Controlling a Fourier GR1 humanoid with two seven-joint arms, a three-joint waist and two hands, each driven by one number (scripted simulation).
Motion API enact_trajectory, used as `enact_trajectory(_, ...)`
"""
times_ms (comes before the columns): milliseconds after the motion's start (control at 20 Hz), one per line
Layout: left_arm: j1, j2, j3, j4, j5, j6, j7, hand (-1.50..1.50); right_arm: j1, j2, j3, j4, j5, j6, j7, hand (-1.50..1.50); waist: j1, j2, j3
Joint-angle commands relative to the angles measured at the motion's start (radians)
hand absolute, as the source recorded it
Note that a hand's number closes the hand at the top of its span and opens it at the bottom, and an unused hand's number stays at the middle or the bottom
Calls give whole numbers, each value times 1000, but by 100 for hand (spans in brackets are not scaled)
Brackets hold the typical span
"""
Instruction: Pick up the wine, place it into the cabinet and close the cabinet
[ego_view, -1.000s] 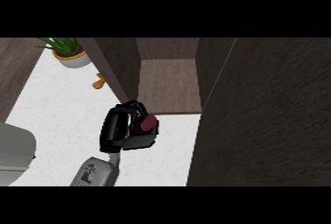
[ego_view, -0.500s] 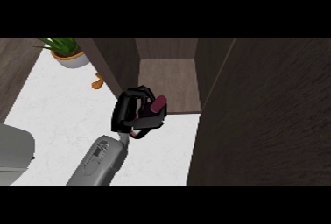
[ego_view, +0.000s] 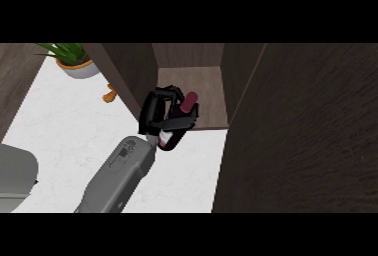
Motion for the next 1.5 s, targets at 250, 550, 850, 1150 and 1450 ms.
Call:
enact_trajectory(250, -167, 0, -25, 184, 97, 53, -8, 150, 122, -21, 33, -188, -25, 31, -11, -150, -9, -2, 1)
enact_trajectory(550, -278, 0, -40, 389, 87, 118, -27, 150, 141, -19, 18, -131, -74, 63, -87, -150, -36, 8, 2)
enact_trajectory(850, -384, 0, 35, 504, 147, 113, -16, 150, 111, -15, -9, -154, -89, 61, -54, -150, -43, 17, 0)
enact_trajectory(1150, -440, 0, 90, 592, 183, 111, -36, 150, 153, -29, 16, -166, -88, 88, -102, -150, -68, 20, 0)
enact_trajectory(1450, -450, 23, 131, 677, 182, 113, -108, 150, 189, -26, 23, -132, -88, 94, -148, -150, -83, 28, 0)
